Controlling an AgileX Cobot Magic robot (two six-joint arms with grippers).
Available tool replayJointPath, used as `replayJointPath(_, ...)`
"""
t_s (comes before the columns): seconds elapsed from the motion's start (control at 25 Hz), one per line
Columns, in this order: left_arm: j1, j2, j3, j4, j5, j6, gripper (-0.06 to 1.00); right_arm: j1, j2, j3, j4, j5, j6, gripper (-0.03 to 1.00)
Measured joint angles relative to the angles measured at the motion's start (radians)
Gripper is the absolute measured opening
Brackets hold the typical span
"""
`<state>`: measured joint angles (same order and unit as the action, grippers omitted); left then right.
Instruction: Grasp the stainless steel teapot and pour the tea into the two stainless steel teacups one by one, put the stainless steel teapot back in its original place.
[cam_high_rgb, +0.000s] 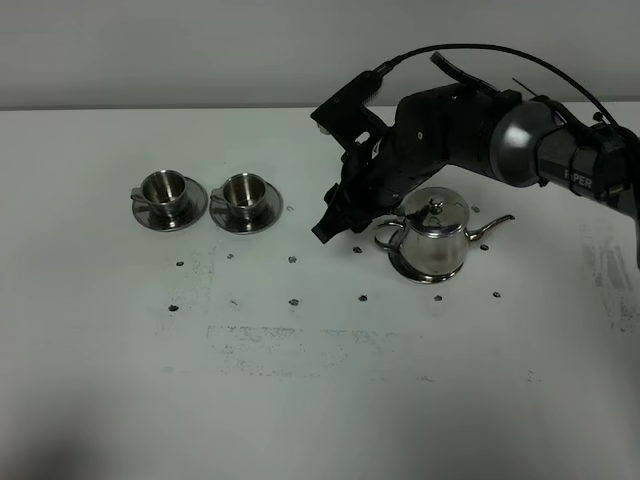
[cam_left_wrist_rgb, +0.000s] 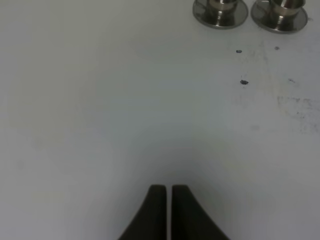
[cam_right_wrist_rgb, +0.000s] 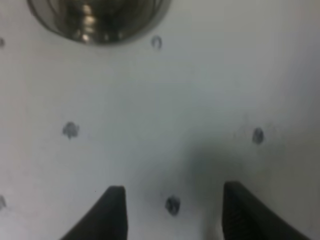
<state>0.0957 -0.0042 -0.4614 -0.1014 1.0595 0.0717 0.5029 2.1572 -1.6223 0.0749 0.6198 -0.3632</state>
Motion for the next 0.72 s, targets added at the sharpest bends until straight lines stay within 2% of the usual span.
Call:
replayJointPath(0.12,0.0,0.0,0.0,0.0,0.0,0.0,0.06,0.001,0.003,-0.001,-0.075,0.037,0.039,0.42)
replayJointPath(0.32,0.0,0.0,0.0,0.0,0.0,0.0,0.06,0.003,0.003,-0.005,-0.107,0.118,0.053,0.42)
replayJointPath(0.52,0.0,0.0,0.0,0.0,0.0,0.0,0.06,0.011,0.002,-0.005,-0.047,0.235,0.014,0.41)
replayJointPath(0.72,0.0,0.0,0.0,0.0,0.0,0.0,0.06,0.011,-0.033,-0.005,-0.01,0.301,0.001,0.39)
